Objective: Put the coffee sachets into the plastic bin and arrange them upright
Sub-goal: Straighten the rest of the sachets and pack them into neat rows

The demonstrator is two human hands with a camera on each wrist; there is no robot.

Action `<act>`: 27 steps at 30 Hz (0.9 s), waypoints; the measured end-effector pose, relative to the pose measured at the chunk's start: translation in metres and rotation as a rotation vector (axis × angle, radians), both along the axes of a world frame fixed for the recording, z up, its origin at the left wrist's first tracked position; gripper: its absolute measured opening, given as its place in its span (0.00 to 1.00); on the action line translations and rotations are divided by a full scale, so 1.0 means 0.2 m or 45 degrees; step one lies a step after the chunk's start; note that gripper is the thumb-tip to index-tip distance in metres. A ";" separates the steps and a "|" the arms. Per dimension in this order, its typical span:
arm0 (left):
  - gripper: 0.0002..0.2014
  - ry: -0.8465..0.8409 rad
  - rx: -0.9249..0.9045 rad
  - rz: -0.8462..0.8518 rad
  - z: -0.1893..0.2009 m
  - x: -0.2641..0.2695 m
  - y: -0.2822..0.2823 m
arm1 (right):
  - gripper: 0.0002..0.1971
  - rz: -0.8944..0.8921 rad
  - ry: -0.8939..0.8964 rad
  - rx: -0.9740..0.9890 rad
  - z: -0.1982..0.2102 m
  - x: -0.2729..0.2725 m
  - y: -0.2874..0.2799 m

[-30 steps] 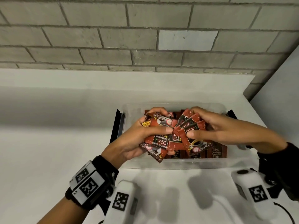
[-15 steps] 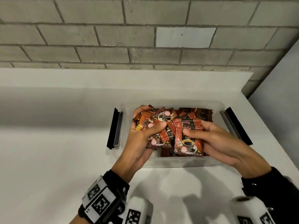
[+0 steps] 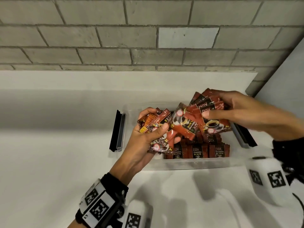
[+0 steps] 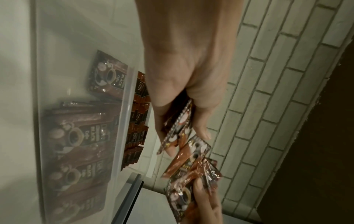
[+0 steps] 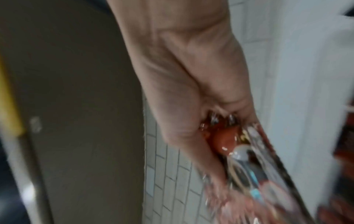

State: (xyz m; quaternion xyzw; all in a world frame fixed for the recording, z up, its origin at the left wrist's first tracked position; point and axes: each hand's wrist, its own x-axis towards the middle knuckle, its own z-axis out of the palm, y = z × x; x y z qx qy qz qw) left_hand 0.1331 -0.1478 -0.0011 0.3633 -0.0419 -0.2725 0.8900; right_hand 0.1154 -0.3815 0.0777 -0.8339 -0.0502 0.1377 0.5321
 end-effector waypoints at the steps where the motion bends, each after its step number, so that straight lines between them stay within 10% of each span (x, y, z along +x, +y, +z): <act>1: 0.20 0.006 0.018 -0.022 0.00 0.01 0.01 | 0.12 0.173 -0.066 -0.149 0.05 0.00 0.00; 9: 0.27 -0.060 0.175 -0.168 0.00 -0.01 -0.03 | 0.06 0.674 -0.396 -0.833 0.15 0.14 0.22; 21: 0.30 -0.019 0.118 0.346 -0.03 0.00 -0.04 | 0.15 -0.494 0.194 0.603 -0.20 -0.06 0.15; 27: 0.28 -0.043 0.096 0.375 -0.04 -0.02 -0.08 | 0.14 -0.595 0.265 0.774 -0.31 -0.13 0.24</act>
